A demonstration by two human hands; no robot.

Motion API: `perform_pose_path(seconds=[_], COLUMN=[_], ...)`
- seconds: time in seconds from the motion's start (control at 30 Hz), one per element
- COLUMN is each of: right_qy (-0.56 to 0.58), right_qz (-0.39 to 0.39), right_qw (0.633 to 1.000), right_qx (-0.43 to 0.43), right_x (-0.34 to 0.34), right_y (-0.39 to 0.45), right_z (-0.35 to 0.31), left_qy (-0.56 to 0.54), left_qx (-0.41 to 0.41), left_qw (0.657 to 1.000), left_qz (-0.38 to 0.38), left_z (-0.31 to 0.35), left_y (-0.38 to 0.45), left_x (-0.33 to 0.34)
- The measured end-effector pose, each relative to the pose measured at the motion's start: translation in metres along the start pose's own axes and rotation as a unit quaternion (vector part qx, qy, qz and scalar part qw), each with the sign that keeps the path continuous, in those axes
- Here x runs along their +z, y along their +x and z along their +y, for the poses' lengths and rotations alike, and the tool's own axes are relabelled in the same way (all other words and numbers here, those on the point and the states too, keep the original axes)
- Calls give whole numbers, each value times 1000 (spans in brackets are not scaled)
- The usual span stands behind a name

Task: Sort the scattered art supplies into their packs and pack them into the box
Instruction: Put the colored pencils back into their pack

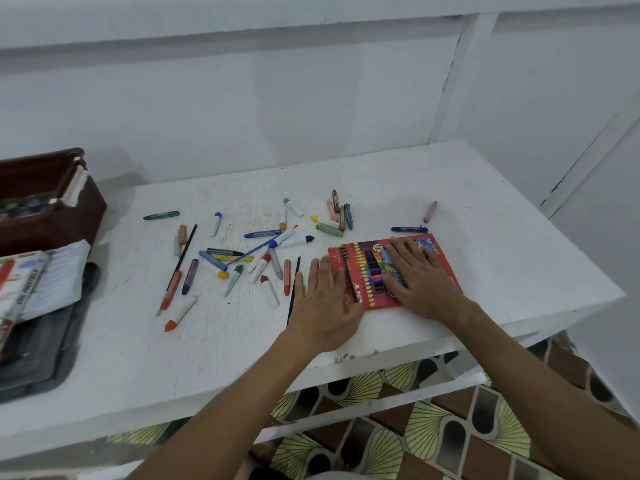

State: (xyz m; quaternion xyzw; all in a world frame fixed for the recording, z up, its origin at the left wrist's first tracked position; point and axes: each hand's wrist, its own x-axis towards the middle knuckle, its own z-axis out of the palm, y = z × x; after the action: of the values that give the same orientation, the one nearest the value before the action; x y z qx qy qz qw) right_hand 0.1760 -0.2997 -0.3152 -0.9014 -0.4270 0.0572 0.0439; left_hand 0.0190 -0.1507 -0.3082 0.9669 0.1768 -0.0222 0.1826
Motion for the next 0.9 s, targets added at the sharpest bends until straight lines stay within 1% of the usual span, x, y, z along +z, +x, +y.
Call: perform_pose_path(seconds=[0.07,0.13,0.33,0.43,0.53,0.6,0.7,0.77,0.83,0.87,0.9], right_qy=[-2,-13,-34,-24,-10,-1,5,-6,-13,-19,-28], right_qz=[1,-4,-15,-18,-13,-7,-18,-18,-14,-13,-14], right_qw=[1000,1000,999,999,999,999,997,996,994,993,992], right_qx=[4,11,20,20,28,43,71,85,105,114,122], right_x=[1,2,3,2,2,4,-2,-10,-18,-20,-22], right_y=[0,0,2,2,1,0,0,3,6,8,10], right_z=[0,-1,-2,-2,-6,-11,-17,-19,-22,-22,-24], left_qy=[0,-6,-90,-77,-39,-43,-55,-58,-76,-97,-120], left_qx=[-2,-4,-17,-30,-18,-5,-14,-18,-18,-31,-55], left_qw=[1000,1000,995,996,999,999,998,996,986,982,981], left_qz=[8,-5,-26,-44,-10,7,16,67,147,157,143], left_z=[6,11,12,5,4,5,1,2,6,7,8], left_y=[-11,-18,-13,-13,-14,-13,-10,-11,-13,-14,-14], left_x=[0,1,4,0,-2,-2,-6,-8,-9,-10,-11])
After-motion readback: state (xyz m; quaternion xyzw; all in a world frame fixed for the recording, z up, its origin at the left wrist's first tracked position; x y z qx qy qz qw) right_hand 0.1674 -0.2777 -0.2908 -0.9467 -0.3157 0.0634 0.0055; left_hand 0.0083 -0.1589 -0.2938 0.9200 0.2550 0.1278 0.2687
